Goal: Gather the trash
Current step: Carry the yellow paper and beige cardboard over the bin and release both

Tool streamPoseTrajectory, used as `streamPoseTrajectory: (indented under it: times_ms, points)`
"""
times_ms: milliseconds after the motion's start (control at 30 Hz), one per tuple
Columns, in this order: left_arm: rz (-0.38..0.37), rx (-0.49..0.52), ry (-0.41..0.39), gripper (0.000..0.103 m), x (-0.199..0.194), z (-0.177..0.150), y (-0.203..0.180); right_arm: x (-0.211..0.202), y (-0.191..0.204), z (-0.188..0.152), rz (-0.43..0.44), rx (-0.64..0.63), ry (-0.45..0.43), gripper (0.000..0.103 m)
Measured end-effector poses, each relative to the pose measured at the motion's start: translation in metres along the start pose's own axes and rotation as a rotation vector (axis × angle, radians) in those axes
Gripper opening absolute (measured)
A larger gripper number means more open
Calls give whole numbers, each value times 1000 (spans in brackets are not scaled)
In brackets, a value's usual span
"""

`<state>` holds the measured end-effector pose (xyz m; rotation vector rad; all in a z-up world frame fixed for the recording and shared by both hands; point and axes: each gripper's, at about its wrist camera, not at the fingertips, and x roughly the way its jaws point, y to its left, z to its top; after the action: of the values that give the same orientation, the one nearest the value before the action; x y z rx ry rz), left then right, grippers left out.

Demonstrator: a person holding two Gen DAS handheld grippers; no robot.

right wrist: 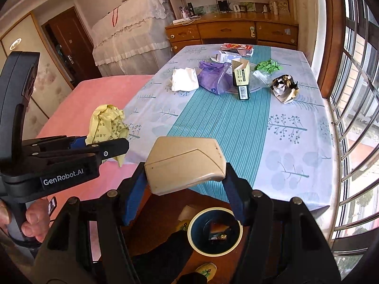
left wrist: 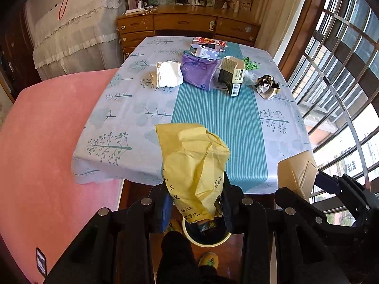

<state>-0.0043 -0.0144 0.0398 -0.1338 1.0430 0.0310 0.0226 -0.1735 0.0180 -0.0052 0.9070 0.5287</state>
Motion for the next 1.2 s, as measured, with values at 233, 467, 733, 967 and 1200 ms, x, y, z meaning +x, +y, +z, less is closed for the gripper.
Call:
streamPoseTrajectory:
  times_ms: [233,467,733,967,1200]
  points:
    - [10,28,30,35,-8,-53,-23,-18,-7,-46,-15,30,29,60]
    - [5,88,78,35,11,-93,-35,-2,-17,-92,-66,97,101,60]
    - [-9,138,193,35,97,-142,-36,71,-49,-164,-155,220,211,60]
    - [-46,144,288,35,214,-196,-26,167,-84,-240,-237,269,311,60]
    - [-64,185,359,36,341,-247,-22,267,-122,-317,-295,312,396,60]
